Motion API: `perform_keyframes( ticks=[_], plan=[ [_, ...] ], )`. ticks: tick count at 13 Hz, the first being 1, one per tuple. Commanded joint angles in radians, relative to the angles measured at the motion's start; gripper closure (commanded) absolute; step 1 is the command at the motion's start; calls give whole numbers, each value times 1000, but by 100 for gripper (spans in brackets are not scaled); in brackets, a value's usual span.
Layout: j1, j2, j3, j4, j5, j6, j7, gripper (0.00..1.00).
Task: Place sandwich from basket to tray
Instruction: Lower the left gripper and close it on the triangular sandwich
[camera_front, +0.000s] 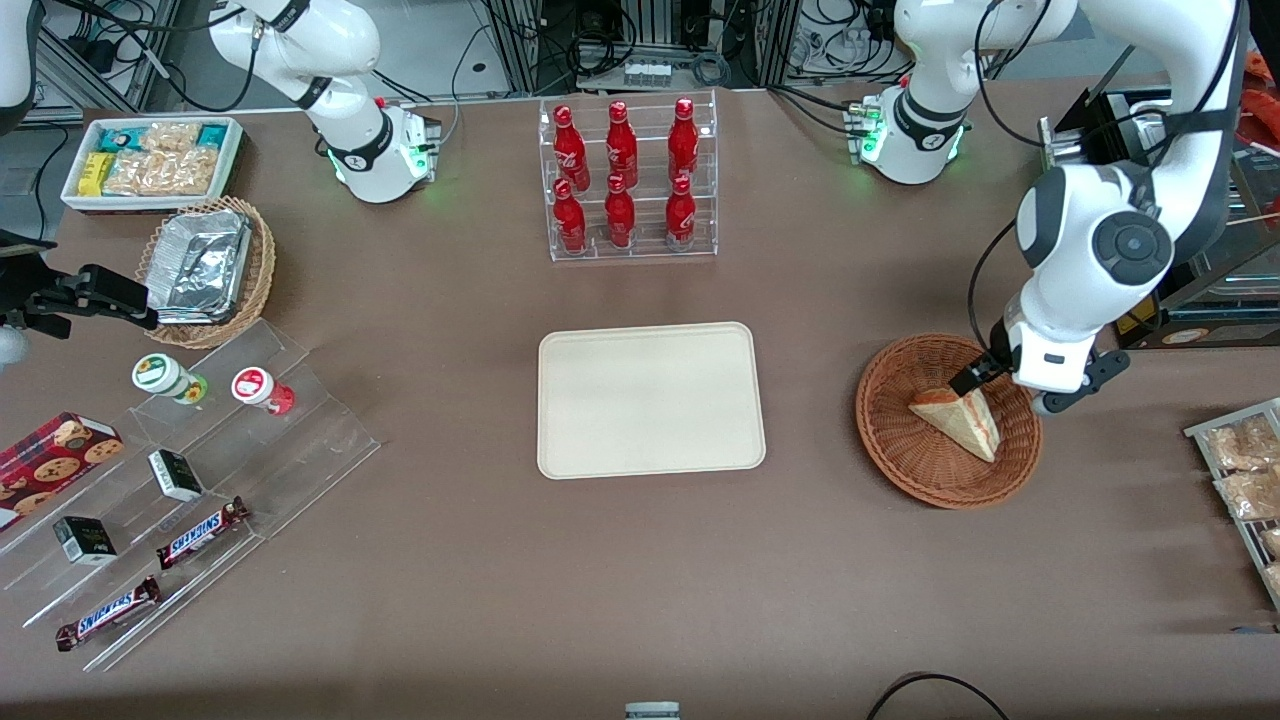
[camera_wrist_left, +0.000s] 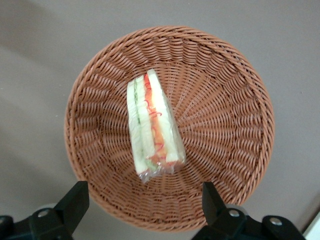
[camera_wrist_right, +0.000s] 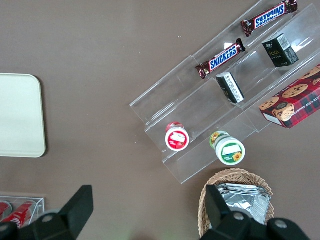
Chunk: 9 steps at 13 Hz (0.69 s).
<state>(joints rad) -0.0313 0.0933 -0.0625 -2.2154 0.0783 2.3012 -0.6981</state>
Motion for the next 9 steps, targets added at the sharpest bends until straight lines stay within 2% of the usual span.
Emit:
perform_keyframes(
  ticks=[1,9],
  plan=[
    [7,54,-2,0,17,53,-44,0],
    [37,152,-2,0,12,151,-99,0]
  ],
)
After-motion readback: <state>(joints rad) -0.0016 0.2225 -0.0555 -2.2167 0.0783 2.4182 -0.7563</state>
